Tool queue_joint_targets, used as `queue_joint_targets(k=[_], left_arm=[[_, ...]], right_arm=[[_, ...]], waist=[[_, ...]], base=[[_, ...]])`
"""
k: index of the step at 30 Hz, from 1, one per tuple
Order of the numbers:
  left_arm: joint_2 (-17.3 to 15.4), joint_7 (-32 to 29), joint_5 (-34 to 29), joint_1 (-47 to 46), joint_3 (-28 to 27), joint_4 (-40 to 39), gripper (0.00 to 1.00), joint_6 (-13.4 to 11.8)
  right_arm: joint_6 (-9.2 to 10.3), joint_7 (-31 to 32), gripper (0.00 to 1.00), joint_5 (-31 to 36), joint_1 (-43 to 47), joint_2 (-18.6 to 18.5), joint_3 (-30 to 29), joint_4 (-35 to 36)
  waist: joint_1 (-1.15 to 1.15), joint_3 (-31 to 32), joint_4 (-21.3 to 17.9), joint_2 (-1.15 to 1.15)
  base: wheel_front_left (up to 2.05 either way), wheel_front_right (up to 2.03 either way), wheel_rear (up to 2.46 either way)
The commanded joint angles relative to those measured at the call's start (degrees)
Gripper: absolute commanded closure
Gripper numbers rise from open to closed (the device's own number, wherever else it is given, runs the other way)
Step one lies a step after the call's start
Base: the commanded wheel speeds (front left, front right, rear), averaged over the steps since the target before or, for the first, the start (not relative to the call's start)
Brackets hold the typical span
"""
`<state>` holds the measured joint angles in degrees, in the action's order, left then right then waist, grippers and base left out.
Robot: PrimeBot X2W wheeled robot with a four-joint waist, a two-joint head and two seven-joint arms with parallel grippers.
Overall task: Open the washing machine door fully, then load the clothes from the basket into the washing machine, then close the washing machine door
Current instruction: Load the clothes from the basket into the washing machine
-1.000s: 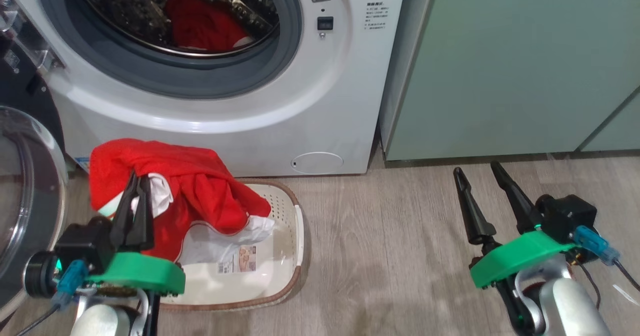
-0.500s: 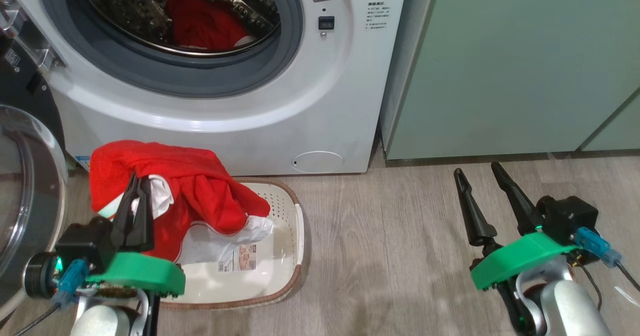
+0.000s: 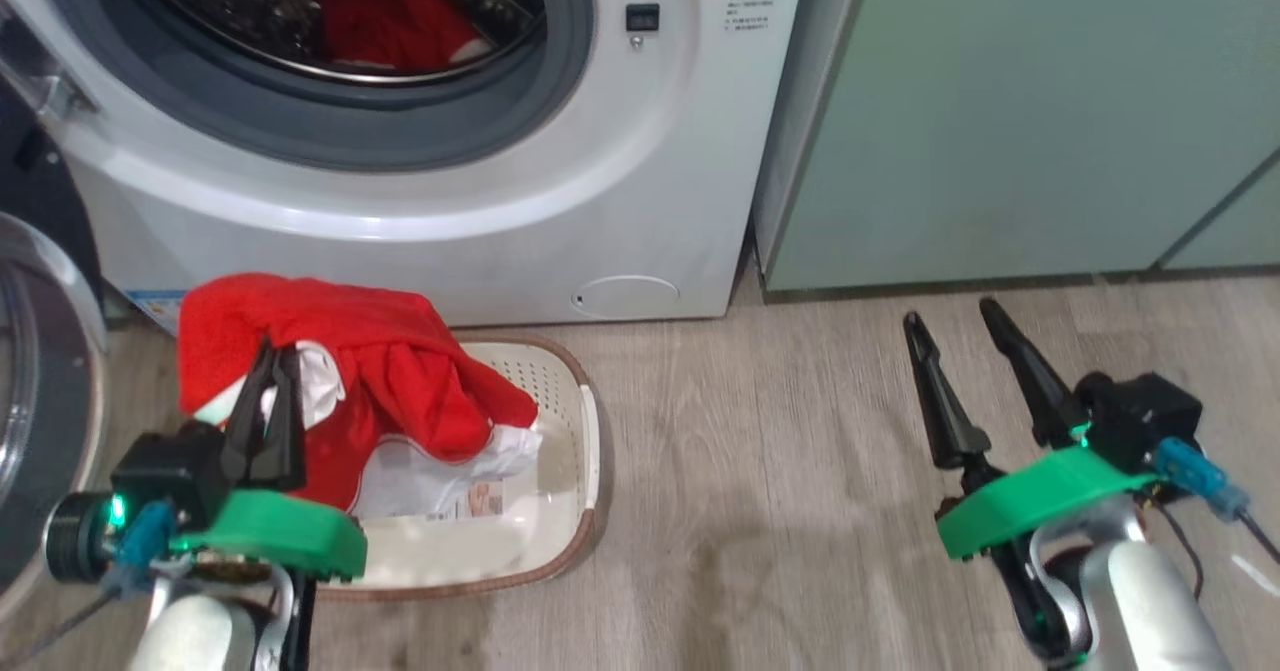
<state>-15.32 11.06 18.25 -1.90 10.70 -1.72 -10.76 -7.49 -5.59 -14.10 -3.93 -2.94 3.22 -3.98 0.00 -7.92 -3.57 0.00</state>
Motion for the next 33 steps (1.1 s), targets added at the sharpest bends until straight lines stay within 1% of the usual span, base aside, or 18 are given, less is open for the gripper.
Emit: queue_joint_targets(k=[1,3,7,14,18,26,29,33], left_arm=[[-1.5,0.0,0.6,-4.0,-2.5,-1.6,1.0,0.0],[-1.5,-0.4,1.1,-5.5,-2.5,-0.5,1.0,0.4],[-2.6,-1.4,2.1,-10.6,-3.1,2.8,1.0,1.9],[-6.4,-5.2,4.0,-22.9,-4.9,10.0,1.0,4.9],[-9.0,-9.9,5.4,-30.2,-5.5,13.9,1.0,6.7],[-15.3,-22.2,6.7,-44.3,-5.5,22.3,1.0,9.7],[-17.7,-27.1,6.9,-48.6,-5.5,26.0,1.0,10.1],[-20.9,-31.8,7.4,-54.1,-6.4,30.3,1.0,10.2]], right_arm=[[0.0,-0.6,0.0,0.1,-2.8,0.1,1.5,2.5],[0.0,-0.6,0.0,0.1,-3.4,0.1,1.9,3.4],[0.0,-1.1,0.0,0.0,-5.4,0.1,3.4,5.3],[0.0,-3.6,0.0,-1.4,-8.7,0.1,6.6,7.1],[0.0,-5.5,0.0,-2.8,-10.5,0.1,8.5,6.6],[0.0,-8.7,0.0,-7.2,-13.0,0.1,12.1,3.2],[0.0,-9.2,0.0,-9.0,-13.5,0.1,13.2,2.4],[0.0,-9.4,0.0,-11.4,-14.0,0.1,14.1,2.5]], waist=[[0.0,-0.8,-0.5,0.0],[0.0,-2.3,-1.0,0.0],[0.0,-6.3,-2.9,0.0],[0.0,-14.4,-7.7,0.0],[0.0,-18.3,-11.2,0.0],[0.0,-23.8,-17.6,0.0],[0.0,-25.3,-19.7,0.0],[0.0,-27.2,-22.1,0.0]], base=[[0.0,0.0,0.0],[0.0,0.0,0.0],[0.0,0.0,0.0],[0.0,0.0,0.0],[0.0,0.0,0.0],[0.0,0.0,0.0],[0.0,0.0,0.0],[0.0,0.0,0.0]])
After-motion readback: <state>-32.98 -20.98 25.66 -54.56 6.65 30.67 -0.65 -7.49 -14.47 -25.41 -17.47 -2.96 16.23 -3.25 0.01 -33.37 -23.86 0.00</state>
